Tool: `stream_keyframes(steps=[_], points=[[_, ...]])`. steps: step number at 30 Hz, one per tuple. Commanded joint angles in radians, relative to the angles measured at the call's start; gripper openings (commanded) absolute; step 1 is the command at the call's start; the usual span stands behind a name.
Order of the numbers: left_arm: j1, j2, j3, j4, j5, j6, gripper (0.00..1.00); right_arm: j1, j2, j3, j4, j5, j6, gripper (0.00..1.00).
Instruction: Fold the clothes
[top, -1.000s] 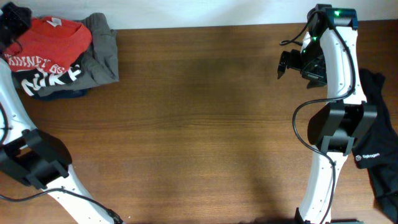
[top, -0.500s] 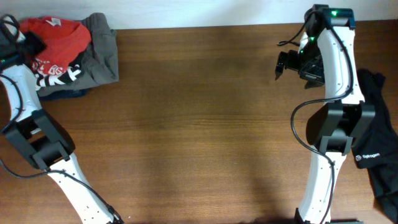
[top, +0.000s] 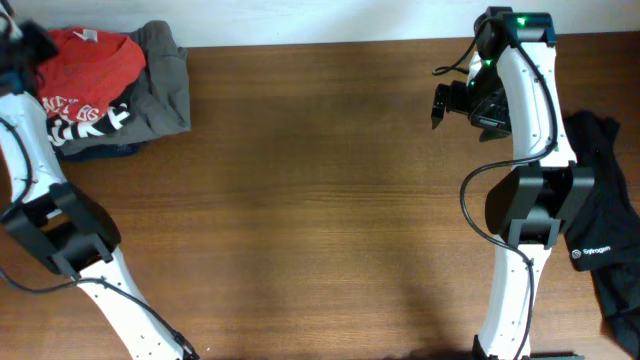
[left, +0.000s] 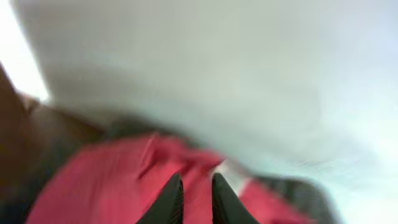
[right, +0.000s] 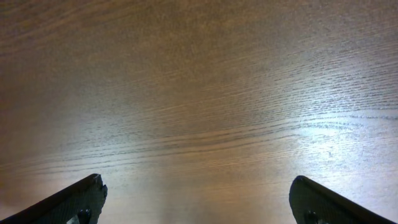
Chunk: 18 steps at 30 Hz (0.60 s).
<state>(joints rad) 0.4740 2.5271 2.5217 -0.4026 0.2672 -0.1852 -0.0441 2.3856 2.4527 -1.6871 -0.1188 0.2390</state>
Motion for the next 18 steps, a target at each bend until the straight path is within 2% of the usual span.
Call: stream_keyframes(steps=[1, 3, 8, 13, 18], points=[[-0.042, -0.084, 0.033, -0.023, 0.023, 0.021, 0.17, 0.005, -0.01, -0.002, 0.003, -0.005, 0.004, 0.99], [-0.059, -0.079, -0.008, -0.031, 0.017, 0.023, 0.16, 0.005, -0.01, -0.002, -0.001, -0.005, 0.004, 0.99], [-0.082, -0.014, -0.056, -0.021, -0.108, 0.023, 0.15, 0.005, -0.01, -0.002, -0.002, -0.005, 0.004, 0.99], [-0.085, 0.107, -0.063, -0.032, -0.104, 0.023, 0.16, 0.005, -0.01, -0.002, -0.004, -0.005, 0.004, 0.99], [-0.085, 0.159, -0.066, -0.066, -0.037, 0.023, 0.18, 0.005, -0.01, -0.002, -0.012, -0.005, 0.004, 0.99]])
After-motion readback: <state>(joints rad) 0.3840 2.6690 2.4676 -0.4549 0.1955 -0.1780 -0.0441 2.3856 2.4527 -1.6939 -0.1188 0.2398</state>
